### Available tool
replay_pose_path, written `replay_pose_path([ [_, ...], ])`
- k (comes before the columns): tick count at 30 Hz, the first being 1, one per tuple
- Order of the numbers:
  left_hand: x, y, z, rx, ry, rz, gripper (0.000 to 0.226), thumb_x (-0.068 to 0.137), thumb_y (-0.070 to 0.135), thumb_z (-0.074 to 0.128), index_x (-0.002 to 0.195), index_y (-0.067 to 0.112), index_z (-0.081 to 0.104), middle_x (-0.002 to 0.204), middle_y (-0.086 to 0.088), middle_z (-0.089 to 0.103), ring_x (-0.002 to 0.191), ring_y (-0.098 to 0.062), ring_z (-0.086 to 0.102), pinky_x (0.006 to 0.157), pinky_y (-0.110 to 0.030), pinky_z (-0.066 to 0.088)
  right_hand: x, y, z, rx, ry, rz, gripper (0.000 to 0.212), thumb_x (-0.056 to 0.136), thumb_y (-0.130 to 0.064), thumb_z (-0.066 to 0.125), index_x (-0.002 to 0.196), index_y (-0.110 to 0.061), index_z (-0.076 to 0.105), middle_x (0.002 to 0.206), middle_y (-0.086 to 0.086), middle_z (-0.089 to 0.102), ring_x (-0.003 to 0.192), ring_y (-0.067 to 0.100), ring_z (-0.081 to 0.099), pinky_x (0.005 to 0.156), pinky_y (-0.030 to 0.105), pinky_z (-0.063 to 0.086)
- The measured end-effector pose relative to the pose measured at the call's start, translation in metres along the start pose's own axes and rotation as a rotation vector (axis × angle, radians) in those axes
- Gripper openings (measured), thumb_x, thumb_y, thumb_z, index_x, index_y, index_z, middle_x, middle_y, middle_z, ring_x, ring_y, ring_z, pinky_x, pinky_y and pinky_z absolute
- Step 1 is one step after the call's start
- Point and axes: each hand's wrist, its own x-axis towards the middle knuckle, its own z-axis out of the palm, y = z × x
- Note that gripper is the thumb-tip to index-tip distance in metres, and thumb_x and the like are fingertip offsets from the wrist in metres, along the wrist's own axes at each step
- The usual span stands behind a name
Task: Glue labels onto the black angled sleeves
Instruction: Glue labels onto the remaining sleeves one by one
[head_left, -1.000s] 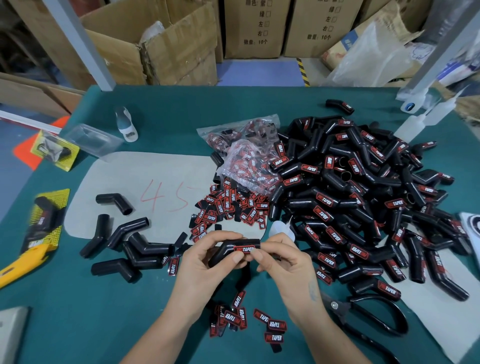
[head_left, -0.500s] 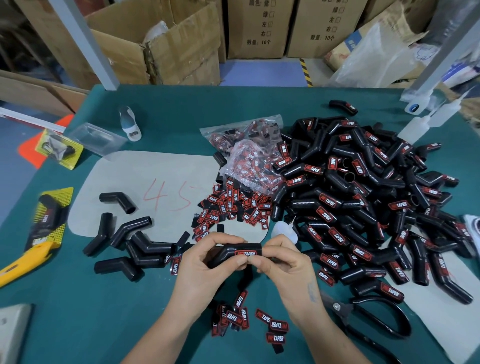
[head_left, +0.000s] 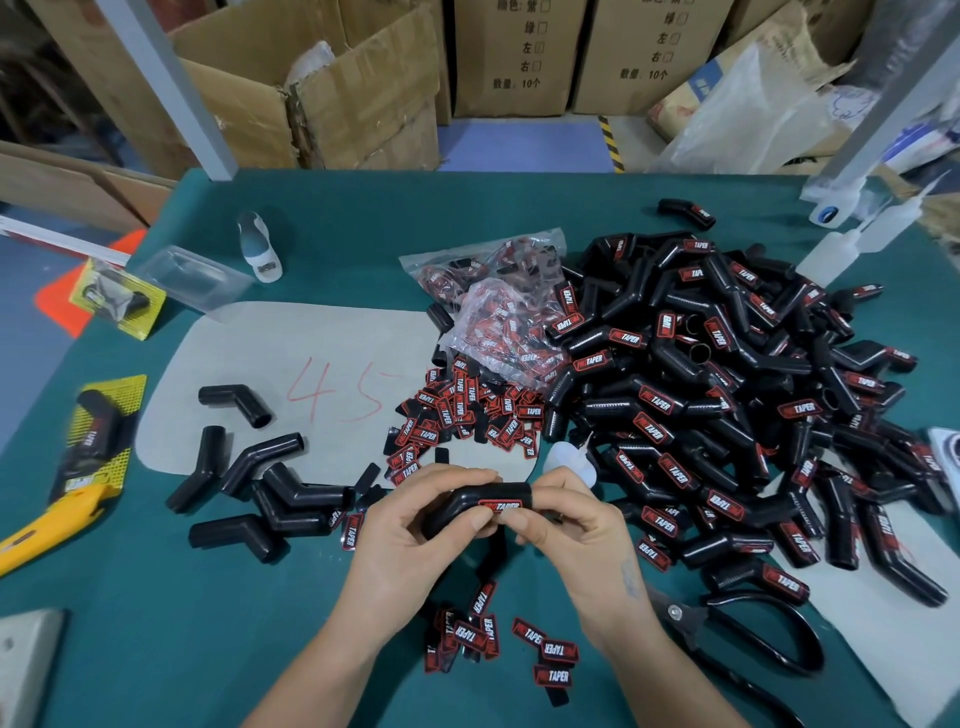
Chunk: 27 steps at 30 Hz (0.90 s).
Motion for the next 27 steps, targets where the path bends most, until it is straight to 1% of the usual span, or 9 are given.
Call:
replay_pose_path([
  [7, 0.0, 0.0002, -0.0002, -0.003, -0.005, 0.004, 0.026, 0.087, 0.026, 0.076, 0.113, 0.028, 0.081, 0.108, -0.002, 0.072, 0.088, -0.02, 0.075, 0.082, -0.03, 0.063, 0.0011, 0.0025, -0.0001, 0.0, 0.026, -0.019, 0.011, 0.076, -0.013, 0.082, 0.085, -0.006, 0.083, 0.079, -0.005, 0.06, 0.071, 0.006, 0.058, 0.067, 0.017, 0.046],
  [10, 0.0001, -0.0002, -0.0005, 0.008, -0.006, 0.007, 0.026, 0.088, 0.027, 0.076, 0.113, 0.028, 0.081, 0.109, -0.003, 0.072, 0.089, -0.02, 0.075, 0.083, -0.031, 0.063, 0.0009, 0.0029, -0.0006, 0.001, 0.015, -0.016, 0.009, 0.078, -0.013, 0.082, 0.086, -0.013, 0.085, 0.081, -0.008, 0.061, 0.073, 0.006, 0.059, 0.068, 0.018, 0.047],
  [12, 0.0003, 0.0001, -0.0008, 0.009, -0.004, 0.005, 0.025, 0.088, 0.028, 0.076, 0.113, 0.029, 0.08, 0.109, -0.005, 0.072, 0.09, -0.022, 0.075, 0.082, -0.031, 0.063, 0.0005, 0.0043, -0.001, -0.018, 0.006, -0.015, 0.01, 0.079, -0.016, 0.083, 0.087, -0.02, 0.086, 0.083, -0.007, 0.061, 0.076, 0.007, 0.06, 0.071, 0.023, 0.049],
  [14, 0.0006, 0.0004, -0.0009, 0.012, -0.005, 0.003, 0.025, 0.088, 0.028, 0.076, 0.113, 0.029, 0.08, 0.109, -0.006, 0.072, 0.09, -0.021, 0.074, 0.081, -0.028, 0.062, 0.0003, 0.0049, 0.0003, -0.03, -0.004, -0.01, 0.012, 0.078, -0.022, 0.086, 0.09, -0.022, 0.085, 0.087, -0.006, 0.061, 0.08, 0.01, 0.06, 0.075, 0.029, 0.051],
  [17, -0.0006, 0.0006, 0.0002, 0.006, -0.022, -0.009, 0.025, 0.088, 0.028, 0.075, 0.113, 0.03, 0.08, 0.108, -0.005, 0.072, 0.09, -0.018, 0.073, 0.079, -0.026, 0.061, -0.0006, 0.0061, 0.0036, -0.047, -0.002, -0.013, 0.03, 0.072, -0.049, 0.091, 0.092, -0.027, 0.086, 0.084, -0.01, 0.057, 0.078, 0.007, 0.056, 0.076, 0.023, 0.05],
  [19, -0.0013, 0.0, 0.0008, 0.0, -0.025, -0.019, 0.025, 0.087, 0.029, 0.076, 0.112, 0.031, 0.081, 0.107, -0.004, 0.072, 0.089, -0.017, 0.074, 0.079, -0.026, 0.062, -0.0006, 0.0071, 0.0044, -0.064, 0.028, -0.025, 0.038, 0.067, -0.06, 0.09, 0.09, -0.03, 0.086, 0.081, -0.011, 0.053, 0.076, 0.006, 0.052, 0.074, 0.023, 0.046],
  [23, -0.0006, -0.0006, 0.002, -0.004, -0.026, -0.031, 0.025, 0.087, 0.029, 0.076, 0.112, 0.031, 0.081, 0.105, -0.004, 0.072, 0.089, -0.017, 0.074, 0.08, -0.027, 0.062, 0.0005, 0.0088, 0.0046, -0.075, 0.058, -0.05, 0.029, 0.068, -0.053, 0.09, 0.085, -0.03, 0.086, 0.078, -0.009, 0.051, 0.076, 0.013, 0.05, 0.076, 0.039, 0.044],
  [25, -0.0003, -0.0003, 0.002, 0.003, -0.027, -0.034, 0.025, 0.087, 0.03, 0.076, 0.112, 0.03, 0.081, 0.105, -0.004, 0.073, 0.089, -0.017, 0.074, 0.08, -0.026, 0.061, 0.0007, 0.0092, 0.0049, -0.081, 0.059, -0.058, 0.032, 0.067, -0.057, 0.09, 0.086, -0.032, 0.086, 0.077, -0.011, 0.052, 0.075, 0.011, 0.051, 0.075, 0.038, 0.045],
  [27, -0.0007, 0.0003, 0.0017, 0.004, -0.029, -0.037, 0.025, 0.087, 0.03, 0.076, 0.111, 0.03, 0.081, 0.105, -0.004, 0.073, 0.089, -0.018, 0.074, 0.081, -0.026, 0.061, 0.0003, 0.0096, 0.0047, -0.086, 0.052, -0.073, 0.035, 0.067, -0.062, 0.089, 0.087, -0.033, 0.086, 0.077, -0.014, 0.053, 0.074, 0.007, 0.052, 0.073, 0.032, 0.046],
])
